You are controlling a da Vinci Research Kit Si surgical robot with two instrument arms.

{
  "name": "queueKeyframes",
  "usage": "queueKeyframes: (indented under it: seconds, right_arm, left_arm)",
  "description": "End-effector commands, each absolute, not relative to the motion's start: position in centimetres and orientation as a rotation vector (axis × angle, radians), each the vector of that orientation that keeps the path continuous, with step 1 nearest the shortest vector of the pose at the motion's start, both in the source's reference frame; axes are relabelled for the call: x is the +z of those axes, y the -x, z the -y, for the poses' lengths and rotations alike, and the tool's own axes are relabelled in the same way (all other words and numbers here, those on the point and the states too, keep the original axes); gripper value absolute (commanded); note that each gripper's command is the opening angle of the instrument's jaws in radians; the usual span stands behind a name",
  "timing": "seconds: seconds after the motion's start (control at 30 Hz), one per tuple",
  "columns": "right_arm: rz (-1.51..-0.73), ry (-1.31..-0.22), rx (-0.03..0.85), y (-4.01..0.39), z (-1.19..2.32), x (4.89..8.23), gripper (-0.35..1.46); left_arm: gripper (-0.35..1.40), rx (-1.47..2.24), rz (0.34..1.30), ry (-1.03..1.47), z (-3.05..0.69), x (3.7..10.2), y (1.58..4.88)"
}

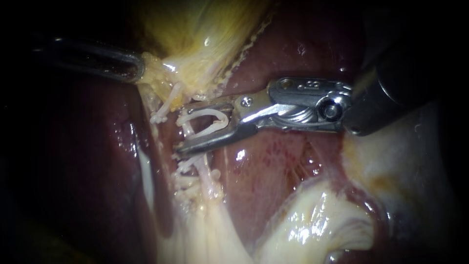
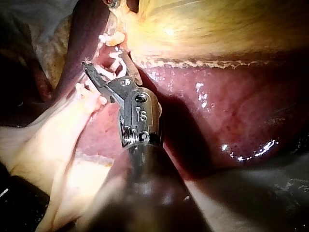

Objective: Clipping third clip right tube

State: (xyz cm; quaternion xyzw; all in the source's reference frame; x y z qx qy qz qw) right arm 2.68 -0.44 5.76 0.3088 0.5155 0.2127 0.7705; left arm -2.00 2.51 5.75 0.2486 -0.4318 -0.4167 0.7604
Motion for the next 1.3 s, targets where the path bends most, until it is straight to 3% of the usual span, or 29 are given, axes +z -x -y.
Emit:
queueKeyframes:
  seconds: [0.03, 0.5, 0.77, 1.03, 1.13, 1.3]
  right_arm:
    - [-1.118, -0.671, 0.460, -2.66, 0.44, 5.73, 0.50]
    - [-1.115, -0.735, 0.495, -2.19, 0.47, 5.23, 0.50]
    - [-1.102, -0.747, 0.540, -2.12, 0.37, 5.51, 0.50]
    - [-1.090, -0.778, 0.565, -2.31, 0.37, 5.82, 0.50]
    - [-1.126, -0.822, 0.578, -2.44, 0.43, 5.90, 0.50]
    - [-1.253, -0.938, 0.629, -2.65, 0.50, 5.97, 0.50]
  left_arm:
    - [-0.35, -0.907, 0.940, -0.541, -2.51, 5.75, 2.00]
    - [-0.35, -0.911, 0.945, -0.552, -2.56, 5.70, 1.92]
    - [-0.35, -0.912, 0.948, -0.552, -2.56, 5.68, 1.91]
    - [-0.35, -0.912, 0.948, -0.552, -2.56, 5.68, 1.92]
    - [-0.35, -0.913, 0.948, -0.551, -2.56, 5.68, 1.93]
    - [-0.35, -0.913, 0.948, -0.551, -2.56, 5.69, 1.93]
